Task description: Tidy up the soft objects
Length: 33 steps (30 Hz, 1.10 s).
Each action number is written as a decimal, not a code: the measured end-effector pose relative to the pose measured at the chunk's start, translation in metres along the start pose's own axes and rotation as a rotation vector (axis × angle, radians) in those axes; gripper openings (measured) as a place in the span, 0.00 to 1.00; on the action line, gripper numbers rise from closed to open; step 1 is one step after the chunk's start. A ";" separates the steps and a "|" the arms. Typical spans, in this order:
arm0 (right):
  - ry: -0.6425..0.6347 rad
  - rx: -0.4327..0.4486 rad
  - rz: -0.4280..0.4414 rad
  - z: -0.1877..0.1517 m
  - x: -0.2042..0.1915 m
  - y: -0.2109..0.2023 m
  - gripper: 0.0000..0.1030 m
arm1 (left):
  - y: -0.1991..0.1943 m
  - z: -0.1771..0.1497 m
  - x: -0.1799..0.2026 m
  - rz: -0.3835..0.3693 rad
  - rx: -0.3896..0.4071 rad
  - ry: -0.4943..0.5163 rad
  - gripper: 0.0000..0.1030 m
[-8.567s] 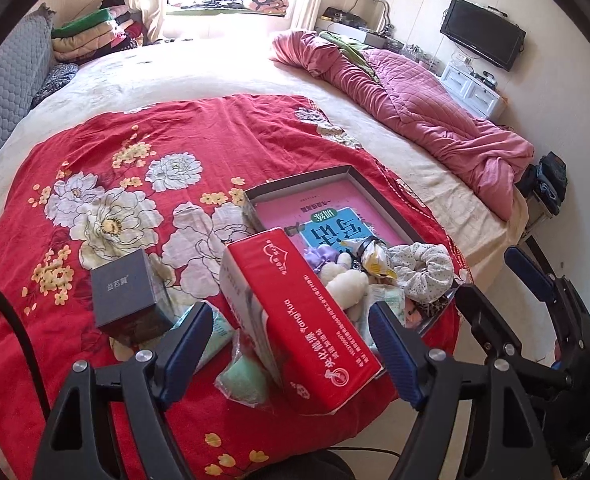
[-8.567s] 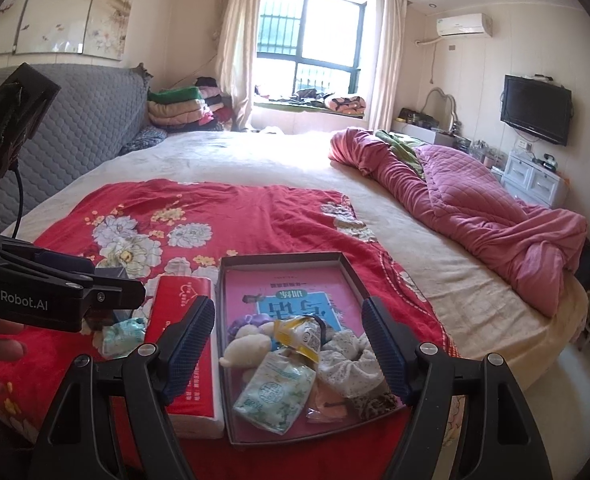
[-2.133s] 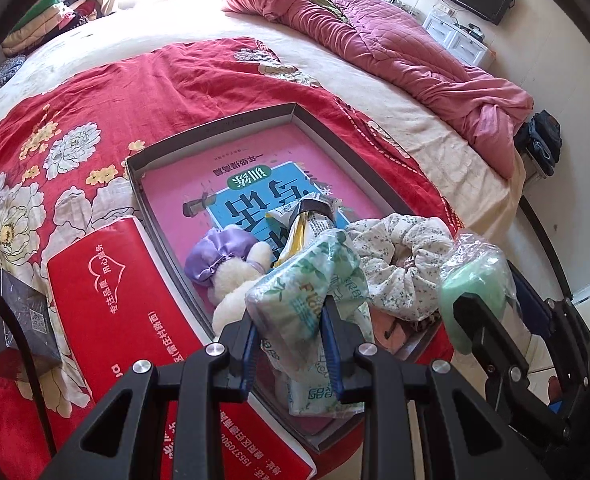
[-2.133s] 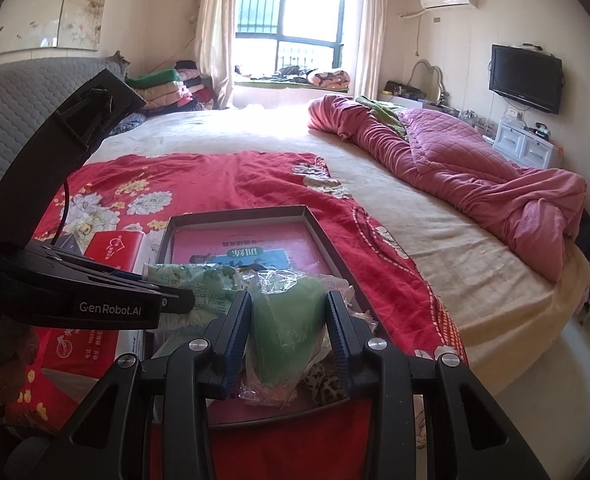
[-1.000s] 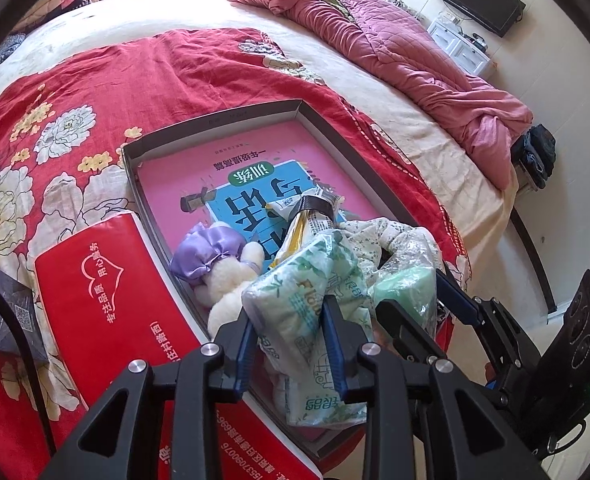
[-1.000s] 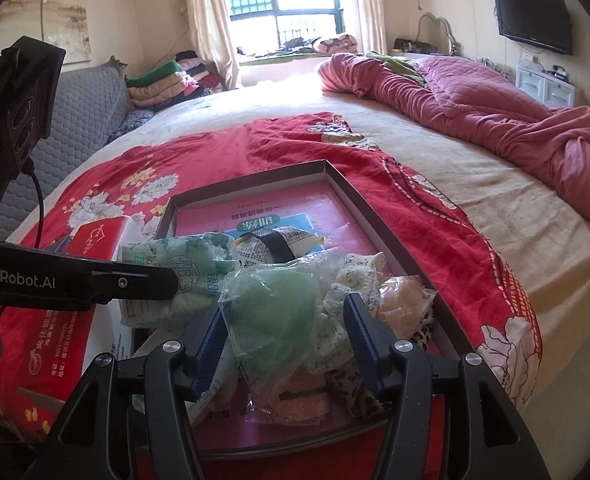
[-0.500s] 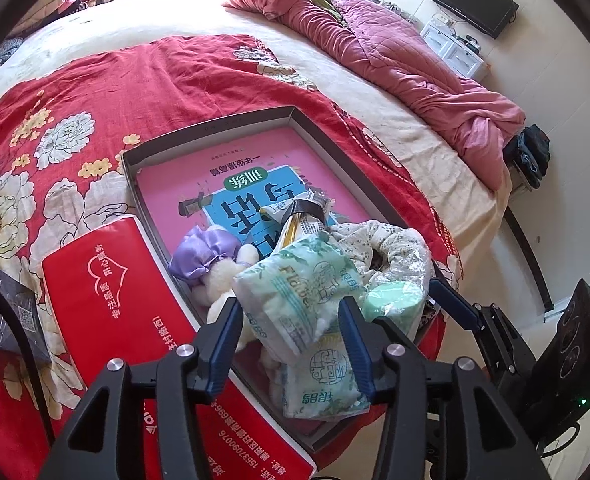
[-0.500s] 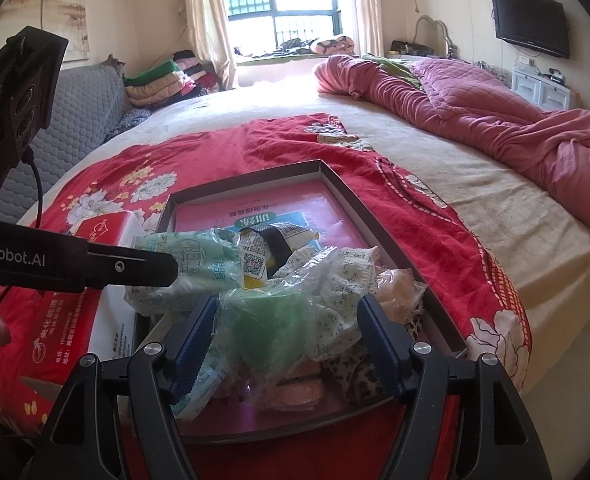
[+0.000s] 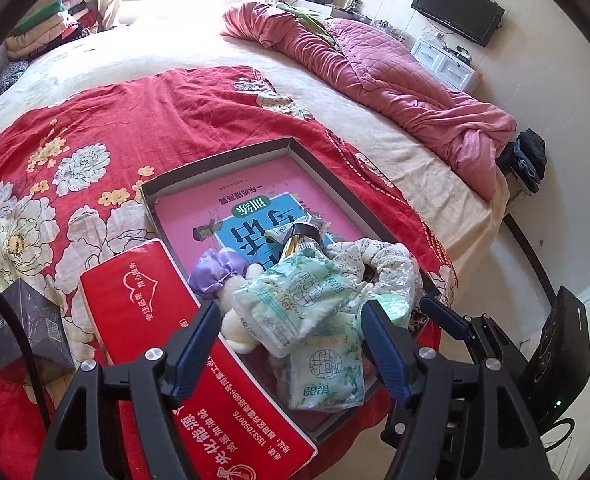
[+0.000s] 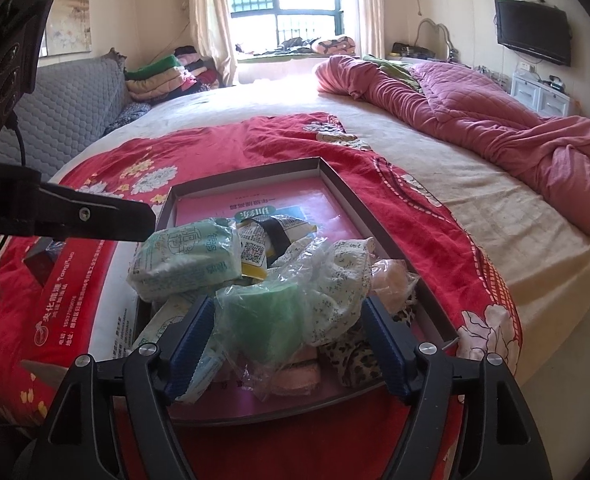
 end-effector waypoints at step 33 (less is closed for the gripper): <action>0.049 0.064 -0.167 0.006 -0.067 -0.112 0.77 | -0.097 -0.078 -0.027 0.164 0.064 0.016 0.81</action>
Point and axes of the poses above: each gripper's, at about its wrist camera, not at the fingertips, and y roughly the way its jaws point, x to its right, z to its top, the point moved 1 cm from there along y, roughly the way its jaws point, and after that the axes turned 8 degrees about z, right-handed, at the moved point
